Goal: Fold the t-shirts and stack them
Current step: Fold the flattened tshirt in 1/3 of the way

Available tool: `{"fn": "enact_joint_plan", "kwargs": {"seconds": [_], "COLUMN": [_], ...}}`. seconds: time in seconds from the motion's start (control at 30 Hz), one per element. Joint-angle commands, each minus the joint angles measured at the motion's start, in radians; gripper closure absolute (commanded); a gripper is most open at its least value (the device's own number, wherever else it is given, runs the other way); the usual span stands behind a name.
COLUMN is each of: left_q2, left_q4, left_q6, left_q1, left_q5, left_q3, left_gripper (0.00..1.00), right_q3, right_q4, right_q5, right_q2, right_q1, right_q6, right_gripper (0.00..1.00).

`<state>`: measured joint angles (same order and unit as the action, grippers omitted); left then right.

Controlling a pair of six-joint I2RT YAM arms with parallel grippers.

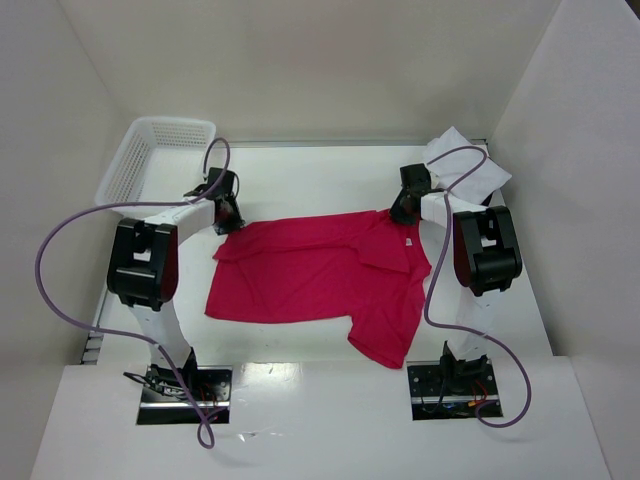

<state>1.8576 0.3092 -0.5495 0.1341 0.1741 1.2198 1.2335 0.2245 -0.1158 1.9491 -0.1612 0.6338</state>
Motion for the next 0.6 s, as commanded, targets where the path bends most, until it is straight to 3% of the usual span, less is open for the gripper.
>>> {"fn": "enact_joint_plan", "kwargs": {"seconds": [0.0,0.13,0.17,0.3,0.57], "left_q2": [0.024,0.043,0.043,0.054,0.002], "left_q4": [0.01,0.01,0.01,0.01,0.007], "left_q6": [0.011,0.002,0.002,-0.007,-0.007], "left_q1": [-0.005,-0.005,-0.005,-0.014,-0.033], "left_q5": [0.021,0.031,0.031,0.068,0.162], "left_q3": [-0.008,-0.008,-0.008,0.013,0.043], "left_gripper": [0.61,0.73,0.81,0.99,1.0], "right_q3": [-0.012,-0.022,-0.022,-0.031,-0.031], "right_q4": [-0.033,-0.043,-0.043,-0.043,-0.043], "right_q5": [-0.021,-0.021,-0.021,-0.044,-0.044], "right_q2": [-0.055,-0.055,-0.055,-0.045,-0.026], "right_q1": [-0.001,-0.001,-0.001,-0.001,-0.001], "right_q6": [-0.013,-0.013,-0.013,-0.013,-0.013], "right_gripper": [0.8,0.8,0.8,0.85,0.87]}}
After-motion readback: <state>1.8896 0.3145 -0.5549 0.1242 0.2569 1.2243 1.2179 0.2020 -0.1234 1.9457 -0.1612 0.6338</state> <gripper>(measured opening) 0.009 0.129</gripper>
